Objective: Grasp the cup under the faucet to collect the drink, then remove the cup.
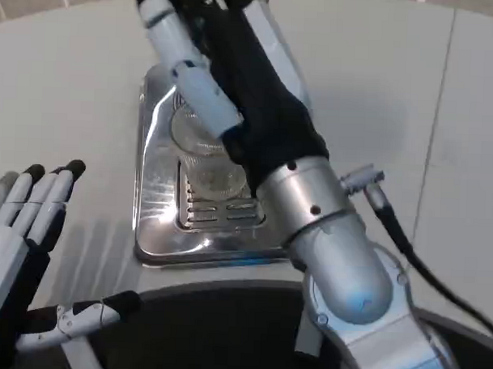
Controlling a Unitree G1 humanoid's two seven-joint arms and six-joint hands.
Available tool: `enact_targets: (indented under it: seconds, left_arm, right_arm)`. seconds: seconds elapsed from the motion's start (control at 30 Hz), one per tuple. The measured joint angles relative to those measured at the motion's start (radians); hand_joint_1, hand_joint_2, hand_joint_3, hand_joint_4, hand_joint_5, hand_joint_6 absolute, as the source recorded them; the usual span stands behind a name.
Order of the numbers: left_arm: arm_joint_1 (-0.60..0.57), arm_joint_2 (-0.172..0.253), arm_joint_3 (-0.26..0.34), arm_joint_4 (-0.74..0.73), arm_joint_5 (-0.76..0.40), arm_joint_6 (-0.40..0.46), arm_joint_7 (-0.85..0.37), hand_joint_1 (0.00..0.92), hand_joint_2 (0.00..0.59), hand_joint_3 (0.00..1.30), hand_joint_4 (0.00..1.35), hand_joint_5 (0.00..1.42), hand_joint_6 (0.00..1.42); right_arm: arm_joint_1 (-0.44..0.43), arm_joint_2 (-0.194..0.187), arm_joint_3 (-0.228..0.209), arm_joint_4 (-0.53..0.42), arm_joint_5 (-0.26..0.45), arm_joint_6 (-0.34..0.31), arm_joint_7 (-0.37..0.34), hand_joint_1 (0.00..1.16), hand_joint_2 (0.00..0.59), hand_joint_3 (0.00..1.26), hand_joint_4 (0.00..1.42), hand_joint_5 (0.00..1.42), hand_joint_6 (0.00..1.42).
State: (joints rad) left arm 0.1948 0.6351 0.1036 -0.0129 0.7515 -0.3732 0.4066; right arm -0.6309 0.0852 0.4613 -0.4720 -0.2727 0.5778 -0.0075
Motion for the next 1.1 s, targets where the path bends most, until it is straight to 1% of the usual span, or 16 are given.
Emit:
enact_targets:
  seconds: [0.03,0.1,0.2,0.3,0.4,0.5,0.63,0.77,0.83,0.9,1.03,1.1]
  left_arm:
    - [0.000,-0.002,0.000,0.001,0.000,-0.001,0.000,0.000,0.090,0.00,0.00,0.00,0.00]
    - [-0.001,-0.007,0.000,0.005,0.000,-0.002,0.000,0.000,0.090,0.00,0.00,0.00,0.00]
    - [-0.004,-0.009,0.000,0.009,0.000,-0.003,0.000,0.000,0.090,0.00,0.00,0.00,0.00]
    - [-0.008,-0.011,0.000,0.015,-0.001,-0.006,0.000,0.000,0.089,0.00,0.00,0.00,0.00]
    - [-0.012,-0.014,0.000,0.016,-0.001,-0.010,0.000,0.000,0.072,0.00,0.00,0.00,0.00]
    - [-0.019,-0.020,0.000,0.022,-0.009,-0.023,0.000,0.000,0.070,0.00,0.00,0.00,0.00]
    - [-0.031,-0.028,0.000,0.028,-0.045,-0.037,0.000,0.000,0.059,0.00,0.00,0.00,0.00]
    - [-0.061,-0.045,0.001,0.039,-0.101,-0.038,-0.006,0.000,0.051,0.00,0.00,0.00,0.00]
    - [-0.089,-0.057,0.000,0.052,-0.125,-0.035,-0.021,0.000,0.050,0.00,0.00,0.00,0.00]
    - [-0.135,-0.079,-0.003,0.068,-0.154,-0.022,-0.035,0.000,0.050,0.00,0.00,0.00,0.00]
    - [-0.181,-0.108,-0.009,0.069,-0.161,-0.003,-0.051,0.000,0.050,0.00,0.00,0.00,0.00]
    - [-0.203,-0.130,-0.015,0.069,-0.169,0.007,-0.059,0.000,0.050,0.00,0.00,0.00,0.00]
  right_arm:
    - [-0.007,-0.003,0.001,-0.004,-0.008,0.014,0.010,0.00,0.529,0.00,0.00,0.00,0.00]
    - [-0.050,-0.013,0.012,-0.008,-0.032,0.081,0.053,0.00,0.531,0.00,0.00,0.00,0.00]
    - [-0.101,-0.017,0.028,-0.012,-0.056,0.159,0.093,0.00,0.534,0.00,0.00,0.00,0.00]
    - [-0.124,-0.018,0.055,-0.026,-0.088,0.211,0.110,0.00,0.549,0.00,0.00,0.00,0.00]
    - [-0.137,-0.018,0.066,-0.042,-0.099,0.252,0.124,0.00,0.550,0.00,0.00,0.00,0.00]
    - [-0.138,-0.019,0.096,-0.055,-0.132,0.277,0.125,0.00,0.551,0.00,0.00,0.00,0.00]
    - [-0.140,-0.023,0.113,-0.072,-0.164,0.293,0.133,0.00,0.551,0.00,0.00,0.00,0.00]
    - [-0.145,-0.038,0.123,-0.083,-0.195,0.305,0.161,0.00,0.557,0.00,0.00,0.00,0.00]
    - [-0.147,-0.038,0.125,-0.086,-0.206,0.313,0.170,0.00,0.559,0.00,0.00,0.00,0.00]
    - [-0.148,-0.038,0.129,-0.088,-0.219,0.320,0.178,0.00,0.561,0.00,0.00,0.00,0.00]
    - [-0.148,-0.037,0.133,-0.094,-0.237,0.330,0.188,0.00,0.562,0.00,0.00,0.00,0.00]
    - [-0.148,-0.036,0.134,-0.100,-0.247,0.339,0.197,0.00,0.562,0.00,0.00,0.00,0.00]
